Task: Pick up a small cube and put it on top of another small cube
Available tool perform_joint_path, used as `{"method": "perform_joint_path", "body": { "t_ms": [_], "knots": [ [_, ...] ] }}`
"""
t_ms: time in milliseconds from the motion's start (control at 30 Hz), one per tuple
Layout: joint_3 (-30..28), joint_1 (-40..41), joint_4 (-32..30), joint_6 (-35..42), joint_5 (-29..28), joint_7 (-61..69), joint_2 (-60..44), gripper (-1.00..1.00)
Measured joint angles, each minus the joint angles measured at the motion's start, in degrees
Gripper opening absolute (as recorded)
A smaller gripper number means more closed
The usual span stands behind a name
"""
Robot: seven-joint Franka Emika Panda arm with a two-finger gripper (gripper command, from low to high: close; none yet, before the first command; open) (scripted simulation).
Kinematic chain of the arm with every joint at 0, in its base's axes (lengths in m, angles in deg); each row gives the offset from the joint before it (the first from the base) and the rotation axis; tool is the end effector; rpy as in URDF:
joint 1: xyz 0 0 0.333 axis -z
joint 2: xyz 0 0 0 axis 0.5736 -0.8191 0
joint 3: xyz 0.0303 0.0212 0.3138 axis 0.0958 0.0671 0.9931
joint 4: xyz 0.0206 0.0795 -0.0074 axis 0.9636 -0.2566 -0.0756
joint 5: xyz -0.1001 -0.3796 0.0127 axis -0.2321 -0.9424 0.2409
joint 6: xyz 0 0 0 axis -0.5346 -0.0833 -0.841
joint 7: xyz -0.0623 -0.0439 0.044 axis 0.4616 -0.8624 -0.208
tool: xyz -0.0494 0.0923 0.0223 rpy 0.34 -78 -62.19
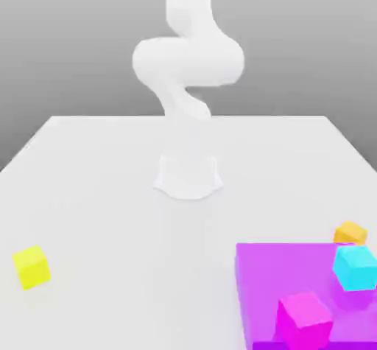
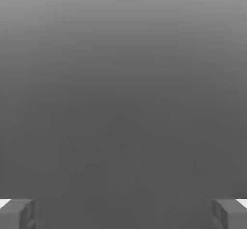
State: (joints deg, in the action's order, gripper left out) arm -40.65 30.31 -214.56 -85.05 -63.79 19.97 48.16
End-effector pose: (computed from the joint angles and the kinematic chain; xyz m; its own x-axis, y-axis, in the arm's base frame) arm 0.3755 0.0277 0.6733 0.6218 -0.5956 0.5086 -0.4091 -0.8007 -0.4376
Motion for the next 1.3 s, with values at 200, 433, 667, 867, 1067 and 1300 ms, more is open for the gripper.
{"method": "perform_joint_path", "body": {
  "t_ms": [200,433,667,867,1067,1300],
  "knots": [
    [-0.35,-11.07,-3.98,-5.63,1.91,16.19,-10.77,0.00],
    [1.56,-21.65,-8.48,-11.99,4.40,34.78,-22.99,0.00],
    [5.89,-29.89,-13.02,-18.44,4.72,51.81,-35.14,0.00],
    [9.23,-37.33,-16.95,-24.07,-0.48,62.49,-45.57,0.00],
    [6.96,-41.24,-17.08,-32.04,-8.49,62.77,-57.21,0.00],
    [5.18,-42.79,-16.27,-35.19,-9.73,61.84,-61.32,-1.00]
  ]
}}
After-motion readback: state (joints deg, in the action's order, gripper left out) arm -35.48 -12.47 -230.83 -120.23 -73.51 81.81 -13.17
